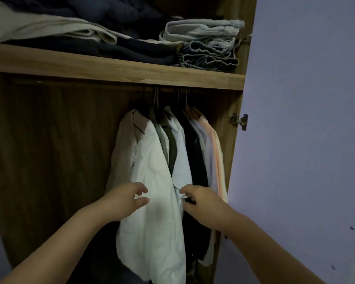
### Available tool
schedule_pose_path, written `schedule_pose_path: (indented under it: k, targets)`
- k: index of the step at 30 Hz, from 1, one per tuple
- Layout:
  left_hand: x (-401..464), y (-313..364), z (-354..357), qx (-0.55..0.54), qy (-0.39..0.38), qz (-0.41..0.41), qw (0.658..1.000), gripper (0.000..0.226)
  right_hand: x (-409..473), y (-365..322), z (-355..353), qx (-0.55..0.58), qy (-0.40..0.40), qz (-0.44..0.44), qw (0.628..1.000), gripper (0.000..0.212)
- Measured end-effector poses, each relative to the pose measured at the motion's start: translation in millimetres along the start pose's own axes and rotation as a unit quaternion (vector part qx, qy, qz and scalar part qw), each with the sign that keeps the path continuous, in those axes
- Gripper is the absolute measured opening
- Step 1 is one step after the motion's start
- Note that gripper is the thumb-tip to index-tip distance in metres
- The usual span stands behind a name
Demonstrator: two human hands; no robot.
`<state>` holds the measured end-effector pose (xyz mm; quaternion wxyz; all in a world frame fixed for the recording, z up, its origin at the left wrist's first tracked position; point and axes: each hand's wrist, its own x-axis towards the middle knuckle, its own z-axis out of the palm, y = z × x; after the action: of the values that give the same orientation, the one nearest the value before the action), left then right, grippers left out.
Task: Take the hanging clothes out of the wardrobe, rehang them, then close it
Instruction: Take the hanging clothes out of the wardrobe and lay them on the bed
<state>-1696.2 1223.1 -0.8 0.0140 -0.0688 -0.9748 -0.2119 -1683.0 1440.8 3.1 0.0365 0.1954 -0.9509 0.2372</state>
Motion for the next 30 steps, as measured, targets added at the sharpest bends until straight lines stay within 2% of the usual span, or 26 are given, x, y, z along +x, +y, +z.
schedule_pose_path:
  k: [4,9,13,16,20,22,25,30]
  targets:
    - [49,-27,-24,-0.018,0.029,0.001,0.999,0.04,67,-12,-3,0.04,0.03,0.005,0.999,0.046]
    - [95,-55,-41,-0.04,0.028,0.007,0.999,0.038,142,-24,-6,0.096,0.093,0.001,0.991,0.047]
    - [116,-75,-47,-0.046,0.023,-0.003,0.999,0.036,199,-23,-2,0.095,0.1,-0.007,0.99,0.057]
    - [123,-91,-50,-0.041,0.029,-0.023,0.998,0.033,239,-20,4,0.095,0.11,-0.025,0.989,0.061]
    - [126,-112,-55,-0.067,0.035,-0.076,0.994,0.035,277,-23,16,0.19,0.11,-0.029,0.975,0.055]
    - [126,-119,-58,-0.071,0.048,-0.097,0.992,0.034,293,-30,21,0.262,0.108,-0.023,0.959,0.043]
    - [127,-125,-63,-0.068,0.075,-0.103,0.99,0.032,313,-45,23,0.415,0.057,0.009,0.908,0.03]
    - [125,-134,-72,-0.083,0.088,-0.128,0.984,0.032,325,-60,23,0.553,0.049,0.015,0.832,0.044]
